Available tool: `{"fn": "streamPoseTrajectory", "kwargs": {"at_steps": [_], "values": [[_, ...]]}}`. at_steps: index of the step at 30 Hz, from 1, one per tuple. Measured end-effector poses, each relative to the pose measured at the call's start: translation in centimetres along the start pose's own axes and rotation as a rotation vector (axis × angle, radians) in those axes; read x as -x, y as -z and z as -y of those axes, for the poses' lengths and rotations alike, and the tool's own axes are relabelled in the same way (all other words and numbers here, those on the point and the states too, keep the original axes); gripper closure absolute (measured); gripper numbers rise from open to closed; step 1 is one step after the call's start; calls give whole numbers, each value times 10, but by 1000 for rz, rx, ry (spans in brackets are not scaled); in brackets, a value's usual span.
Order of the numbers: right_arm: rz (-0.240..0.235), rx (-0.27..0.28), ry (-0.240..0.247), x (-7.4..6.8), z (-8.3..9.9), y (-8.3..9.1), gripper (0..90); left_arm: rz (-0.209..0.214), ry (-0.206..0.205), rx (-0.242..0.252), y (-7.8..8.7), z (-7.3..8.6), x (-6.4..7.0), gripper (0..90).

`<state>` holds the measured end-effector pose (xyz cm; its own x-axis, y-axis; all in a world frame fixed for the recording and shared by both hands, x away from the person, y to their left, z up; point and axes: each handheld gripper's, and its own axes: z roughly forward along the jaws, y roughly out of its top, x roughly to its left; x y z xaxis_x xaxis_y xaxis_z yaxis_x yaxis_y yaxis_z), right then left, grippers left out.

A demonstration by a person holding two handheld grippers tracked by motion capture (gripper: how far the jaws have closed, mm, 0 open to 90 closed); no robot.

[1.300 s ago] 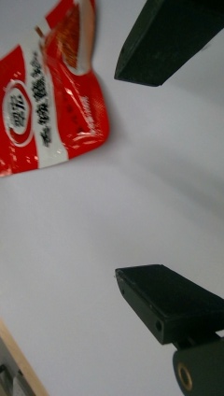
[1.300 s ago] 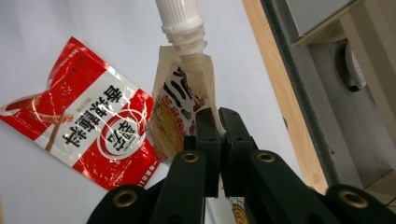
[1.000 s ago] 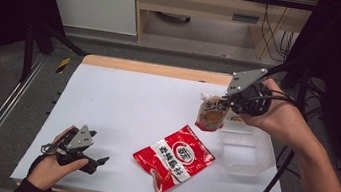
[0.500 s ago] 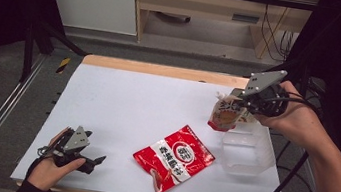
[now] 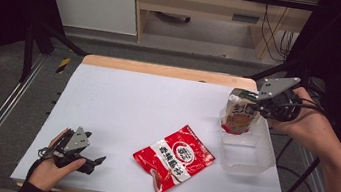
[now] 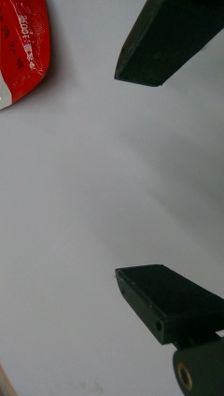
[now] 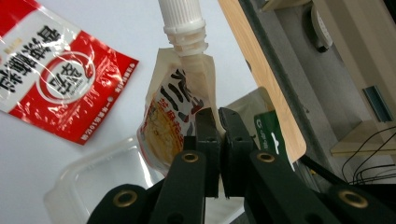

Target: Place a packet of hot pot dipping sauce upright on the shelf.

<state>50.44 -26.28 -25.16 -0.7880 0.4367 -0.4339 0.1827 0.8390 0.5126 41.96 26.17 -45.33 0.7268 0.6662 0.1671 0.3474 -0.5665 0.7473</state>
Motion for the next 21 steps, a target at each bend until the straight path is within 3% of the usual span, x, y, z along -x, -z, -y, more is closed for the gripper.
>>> {"fn": "streamPoseTrajectory", "kwargs": {"at_steps": [8, 13, 21], "values": [[29, -2, -27, 5, 19, -18, 881, 2, 13, 7, 0, 1, 2, 54], [46, -38, -35, 13, 27, -27, 881, 3, 5, 1, -1, 1, 3, 54], [37, -62, -85, 17, 44, -41, 881, 6, 4, 1, -1, 1, 3, 55]]}}
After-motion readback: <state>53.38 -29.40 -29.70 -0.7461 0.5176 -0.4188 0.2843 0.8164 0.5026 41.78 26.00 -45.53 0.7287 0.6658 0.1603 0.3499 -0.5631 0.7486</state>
